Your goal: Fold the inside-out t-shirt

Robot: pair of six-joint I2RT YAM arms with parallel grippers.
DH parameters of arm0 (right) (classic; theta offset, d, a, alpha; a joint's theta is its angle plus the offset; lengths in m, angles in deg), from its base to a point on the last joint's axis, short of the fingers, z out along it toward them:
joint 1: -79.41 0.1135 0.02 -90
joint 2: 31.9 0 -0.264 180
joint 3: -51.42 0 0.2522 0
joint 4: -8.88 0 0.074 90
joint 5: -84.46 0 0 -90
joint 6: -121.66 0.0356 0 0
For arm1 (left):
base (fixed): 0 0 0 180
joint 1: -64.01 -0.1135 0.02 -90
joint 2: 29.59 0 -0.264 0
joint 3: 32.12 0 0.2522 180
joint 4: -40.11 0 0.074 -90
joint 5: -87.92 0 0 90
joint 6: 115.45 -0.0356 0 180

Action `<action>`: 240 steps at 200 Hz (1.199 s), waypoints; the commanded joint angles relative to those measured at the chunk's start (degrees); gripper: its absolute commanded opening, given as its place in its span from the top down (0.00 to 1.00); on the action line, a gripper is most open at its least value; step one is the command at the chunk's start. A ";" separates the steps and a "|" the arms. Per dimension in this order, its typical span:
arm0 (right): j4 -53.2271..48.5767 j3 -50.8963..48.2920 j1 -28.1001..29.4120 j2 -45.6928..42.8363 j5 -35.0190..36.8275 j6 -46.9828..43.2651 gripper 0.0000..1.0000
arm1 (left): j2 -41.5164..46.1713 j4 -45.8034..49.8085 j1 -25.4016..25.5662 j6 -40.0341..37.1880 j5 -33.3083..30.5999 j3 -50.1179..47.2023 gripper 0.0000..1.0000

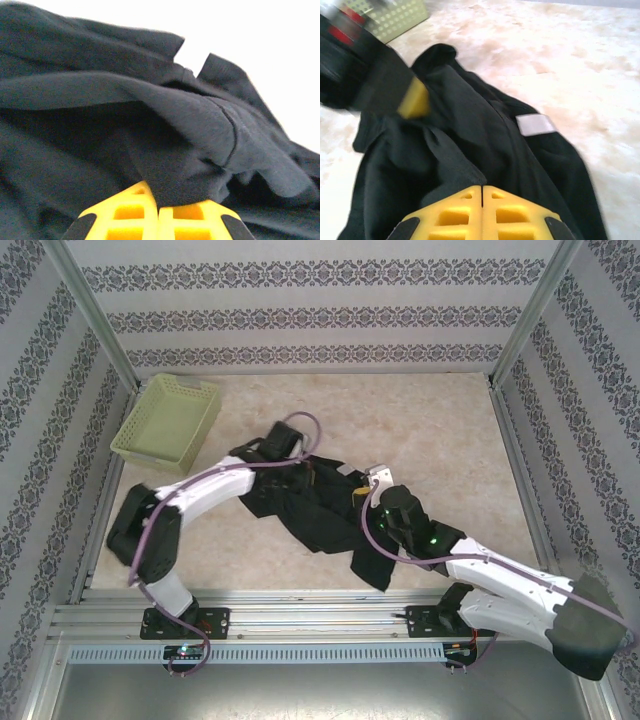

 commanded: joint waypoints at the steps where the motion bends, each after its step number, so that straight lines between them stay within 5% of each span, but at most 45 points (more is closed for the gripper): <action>1: -3.86 -0.53 -2.08 -5.32 7.56 0.10 1.00 | 10.71 -6.52 -7.50 4.67 -4.39 -2.11 1.00; 30: -8.56 -2.20 -6.88 -10.67 7.49 4.41 1.00 | 13.45 -4.86 -11.80 4.95 -4.15 -2.72 1.00; 62: -8.05 -6.15 -9.52 -10.08 4.54 8.88 1.00 | 9.93 -10.29 -11.34 8.80 5.29 -6.80 1.00; 80: -8.21 -6.22 -9.98 -6.39 2.75 10.24 0.99 | 8.07 -11.00 -9.52 7.90 5.42 -8.09 1.00; 106: -13.06 -1.07 -10.00 -2.10 2.56 8.82 0.62 | 6.87 -10.14 -7.51 6.28 6.28 -8.46 1.00; 121: -13.74 3.67 -9.56 0.01 -4.39 3.95 0.39 | 6.97 -10.58 -6.96 5.51 6.13 -9.16 1.00; 141: -16.51 11.51 -5.13 6.57 -3.94 -1.12 0.26 | 6.90 -10.74 -6.92 5.61 5.41 -9.69 1.00; 188: -21.48 27.82 -0.36 29.12 -0.93 -4.66 0.25 | 8.59 -11.14 -6.95 5.65 5.08 -10.87 1.00; 240: -28.07 38.44 -0.78 46.22 7.93 -3.53 0.44 | 10.71 -9.57 -6.99 5.04 3.19 -11.02 1.00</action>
